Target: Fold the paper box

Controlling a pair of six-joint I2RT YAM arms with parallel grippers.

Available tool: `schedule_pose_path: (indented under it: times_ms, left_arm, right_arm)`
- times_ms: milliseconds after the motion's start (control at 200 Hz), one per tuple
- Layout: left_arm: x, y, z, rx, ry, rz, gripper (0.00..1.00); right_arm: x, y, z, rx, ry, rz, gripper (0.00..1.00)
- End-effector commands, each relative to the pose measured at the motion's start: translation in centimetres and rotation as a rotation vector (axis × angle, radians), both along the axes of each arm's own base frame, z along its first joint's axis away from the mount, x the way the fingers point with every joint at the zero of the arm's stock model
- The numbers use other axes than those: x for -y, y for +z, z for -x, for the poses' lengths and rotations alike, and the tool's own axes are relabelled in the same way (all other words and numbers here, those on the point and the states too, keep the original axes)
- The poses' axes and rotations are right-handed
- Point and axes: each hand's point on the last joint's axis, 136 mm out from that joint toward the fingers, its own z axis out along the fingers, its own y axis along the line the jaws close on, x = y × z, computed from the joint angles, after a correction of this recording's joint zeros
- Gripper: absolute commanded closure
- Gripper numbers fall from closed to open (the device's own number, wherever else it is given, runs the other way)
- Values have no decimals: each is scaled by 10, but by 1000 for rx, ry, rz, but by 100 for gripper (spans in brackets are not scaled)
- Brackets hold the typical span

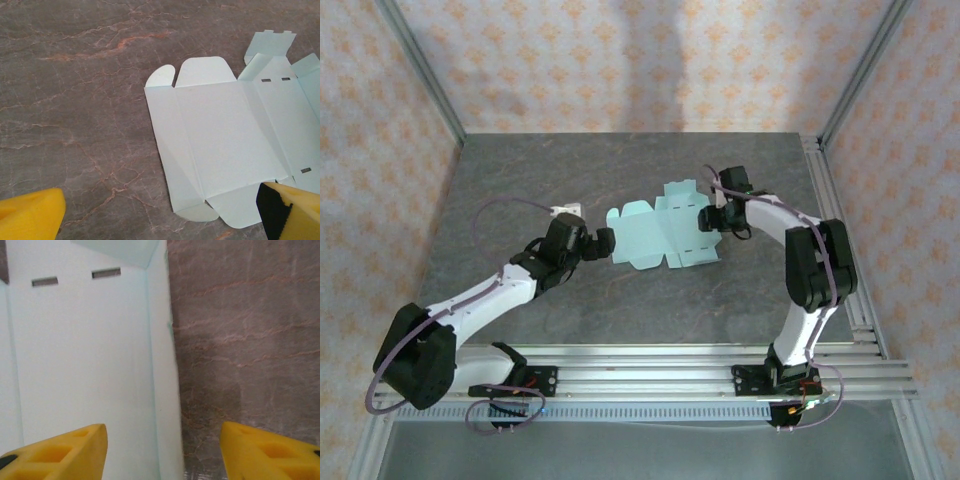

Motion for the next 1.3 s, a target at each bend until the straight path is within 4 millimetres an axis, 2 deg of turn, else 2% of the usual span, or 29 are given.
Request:
schedule_pose_path:
  times_ms: [0, 210, 385, 591, 741, 1081, 1291]
  left_arm:
    - [10, 17, -9, 47, -16, 24, 0]
    - [12, 16, -11, 44, -25, 18, 0]
    - [14, 19, -11, 50, -29, 24, 0]
    - [12, 19, -10, 52, -26, 20, 0]
    - [13, 19, -10, 52, -28, 21, 0]
    - [16, 24, -14, 65, -7, 71, 0]
    - [11, 29, -13, 69, 10, 78, 0]
  right_arm:
    - [8, 14, -13, 73, -54, -21, 36]
    - [7, -4, -22, 0, -64, -61, 39]
    - [-6, -12, -22, -67, -48, -121, 48]
    - [-7, -17, -18, -99, -39, -125, 71]
    - [-4, -13, -15, -87, -18, -99, 100]
    - [-13, 19, -14, 68, 160, -7, 100]
    - [-10, 22, -17, 97, 235, 149, 100]
